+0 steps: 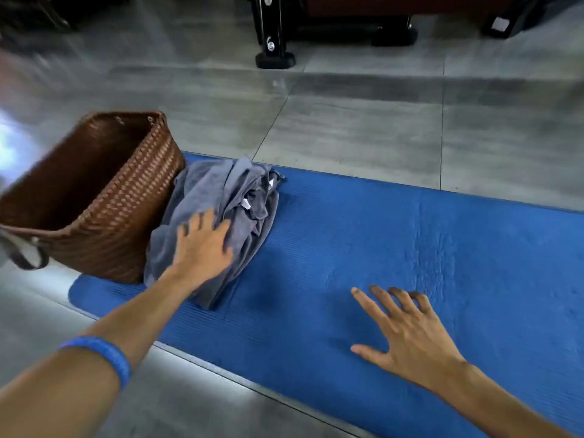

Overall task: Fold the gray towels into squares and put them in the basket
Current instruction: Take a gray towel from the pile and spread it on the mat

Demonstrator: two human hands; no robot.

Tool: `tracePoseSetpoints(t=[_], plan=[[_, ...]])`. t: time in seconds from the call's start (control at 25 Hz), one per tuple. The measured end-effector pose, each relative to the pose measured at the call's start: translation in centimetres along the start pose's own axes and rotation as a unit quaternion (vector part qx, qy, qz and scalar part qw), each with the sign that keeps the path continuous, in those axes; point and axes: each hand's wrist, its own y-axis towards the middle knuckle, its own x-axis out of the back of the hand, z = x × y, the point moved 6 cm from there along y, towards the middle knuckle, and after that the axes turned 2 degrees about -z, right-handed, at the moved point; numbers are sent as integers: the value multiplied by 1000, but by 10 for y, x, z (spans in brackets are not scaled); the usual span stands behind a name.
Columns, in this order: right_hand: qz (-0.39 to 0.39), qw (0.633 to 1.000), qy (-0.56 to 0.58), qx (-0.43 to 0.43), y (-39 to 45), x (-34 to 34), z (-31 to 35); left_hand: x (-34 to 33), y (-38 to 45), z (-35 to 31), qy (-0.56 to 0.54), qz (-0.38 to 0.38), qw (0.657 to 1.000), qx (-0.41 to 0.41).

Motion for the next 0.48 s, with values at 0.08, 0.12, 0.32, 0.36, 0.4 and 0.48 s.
tracePoseSetpoints(t=[0.08,0.12,0.32,0.36,0.4,0.48], plan=[[9,1000,-10,0,2,-6,6,-12,2,40,-44,53,993,93],[-5,1000,-14,7,2,-7,7,-21,2,56,-66,78,988,119],[-12,1000,-10,-15,-4,-2,3,-19,-10,71,-180,-11,958,222],[3,1000,0,-28,-3,-3,2,-11,-10,70,-197,-32,951,237],[22,999,13,-47,-4,-5,1,-1,-9,66,-223,-50,943,243],[43,995,55,-77,-3,-3,-6,20,-5,42,-291,-87,930,210]])
